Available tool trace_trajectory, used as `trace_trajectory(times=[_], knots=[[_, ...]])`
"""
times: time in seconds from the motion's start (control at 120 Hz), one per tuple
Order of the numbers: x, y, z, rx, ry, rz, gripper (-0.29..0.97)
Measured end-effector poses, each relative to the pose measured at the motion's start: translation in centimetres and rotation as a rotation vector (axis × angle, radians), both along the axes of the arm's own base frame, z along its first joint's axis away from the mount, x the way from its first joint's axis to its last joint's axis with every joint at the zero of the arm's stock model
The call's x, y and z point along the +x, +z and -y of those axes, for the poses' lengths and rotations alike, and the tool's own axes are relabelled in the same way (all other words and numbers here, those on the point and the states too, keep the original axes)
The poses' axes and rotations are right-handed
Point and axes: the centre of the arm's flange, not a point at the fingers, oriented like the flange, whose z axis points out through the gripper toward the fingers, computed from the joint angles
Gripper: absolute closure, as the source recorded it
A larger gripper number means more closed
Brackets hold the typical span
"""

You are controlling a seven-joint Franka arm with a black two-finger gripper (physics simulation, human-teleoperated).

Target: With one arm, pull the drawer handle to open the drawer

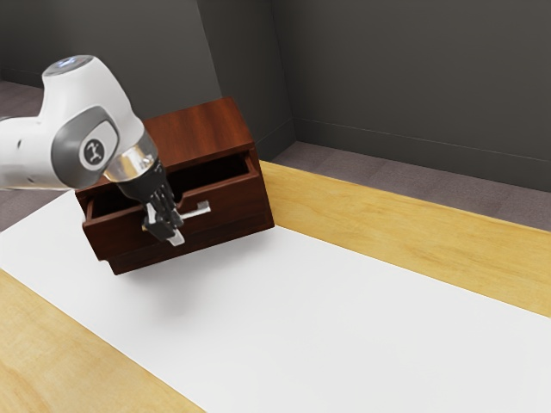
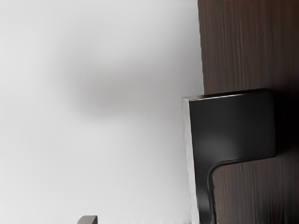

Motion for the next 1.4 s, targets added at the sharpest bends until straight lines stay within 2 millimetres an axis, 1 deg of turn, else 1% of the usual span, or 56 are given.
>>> trace_trajectory(times=[0.125,0.233,0.358,0.567,0.875,1.283,1.4], knots=[[-0.6,0.1,0.7,0.006,-0.006,0.001,0.45],[-0.9,-0.2,1.2,0.006,-0.011,-0.004,0.45],[-1.5,-0.5,2.2,0.011,-0.023,-0.003,0.45],[-2.4,-0.3,3.3,0.028,-0.032,0.008,0.45],[-3.7,-0.5,4.1,0.032,-0.035,0.015,0.45],[-5.6,-0.9,6.0,0.041,-0.055,0.024,0.45],[-5.8,-0.8,6.1,0.049,-0.057,0.031,0.46]])
